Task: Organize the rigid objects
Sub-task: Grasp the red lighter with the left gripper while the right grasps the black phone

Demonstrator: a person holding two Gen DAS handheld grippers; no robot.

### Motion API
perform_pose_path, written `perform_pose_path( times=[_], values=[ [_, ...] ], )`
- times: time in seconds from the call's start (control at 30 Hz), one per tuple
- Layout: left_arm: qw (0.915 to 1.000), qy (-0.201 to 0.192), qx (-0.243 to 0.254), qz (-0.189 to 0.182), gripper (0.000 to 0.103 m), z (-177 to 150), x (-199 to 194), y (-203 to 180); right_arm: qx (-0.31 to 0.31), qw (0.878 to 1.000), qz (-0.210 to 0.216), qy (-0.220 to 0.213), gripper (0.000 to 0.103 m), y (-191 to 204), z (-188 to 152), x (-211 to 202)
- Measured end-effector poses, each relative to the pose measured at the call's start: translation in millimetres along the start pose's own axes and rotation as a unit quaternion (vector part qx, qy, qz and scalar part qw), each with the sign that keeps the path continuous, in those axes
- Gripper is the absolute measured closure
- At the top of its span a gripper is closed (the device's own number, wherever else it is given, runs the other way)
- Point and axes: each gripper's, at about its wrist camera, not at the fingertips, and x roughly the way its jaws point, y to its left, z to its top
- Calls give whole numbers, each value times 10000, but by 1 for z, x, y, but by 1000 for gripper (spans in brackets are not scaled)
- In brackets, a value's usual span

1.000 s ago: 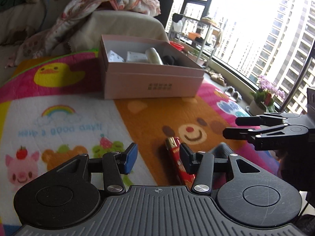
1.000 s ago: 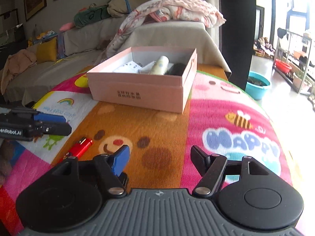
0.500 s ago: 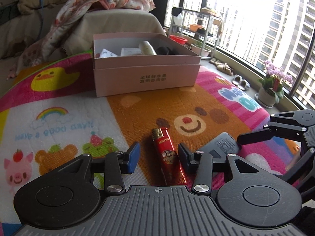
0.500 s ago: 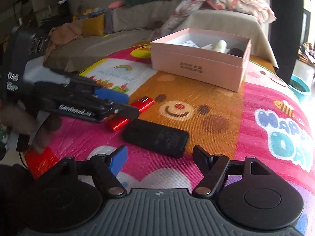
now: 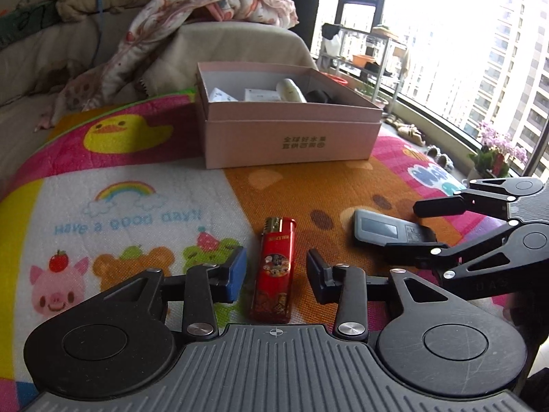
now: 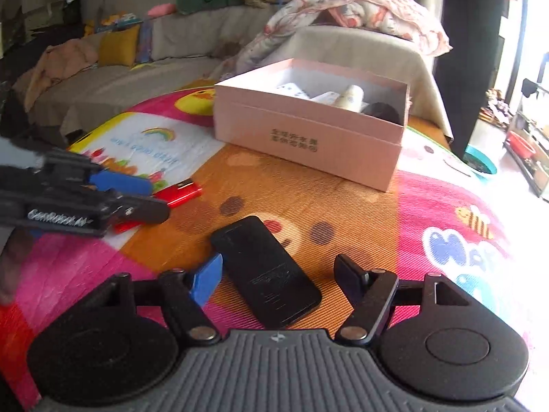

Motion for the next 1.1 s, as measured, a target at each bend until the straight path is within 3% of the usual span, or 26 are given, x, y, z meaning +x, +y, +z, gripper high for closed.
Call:
perform_pose_path(
  times=[0.17, 0.33, 0.4, 0.57, 0.77, 0.93, 1.03, 1.1],
  values=[
    [9998, -30, 18, -178, 58, 0, 6, -12, -97, 9998, -195, 0, 24, -14, -6, -7],
    [9998, 20, 63, -198, 40, 1, 10, -23, 13, 9975, -703, -26, 23, -37, -10, -10],
    [9997, 15, 210, -133, 40, 0, 11, -27, 258, 9967, -774, 25, 23, -48, -10, -11],
    [9996, -48, 264, -7, 47, -3, 9, -28, 724, 9949, -689, 101, 22, -54, -14, -14],
    [9998, -167, -140, -7, 64, -5, 6, -15, 495, 9967, -643, 72, 22, -55, -17, -17],
    [9995, -201, -240, -26, 65, -6, 4, -13, 611, 9899, -1282, -6, 21, -62, -15, -14],
    [9995, -205, -239, -19, 65, -6, 4, -14, 885, 9878, -1278, 40, 21, -64, -15, -14],
    [9994, -211, -258, -29, 65, -6, 4, -14, 1270, 9865, -1032, 112, 19, -67, -16, -15]
  ],
)
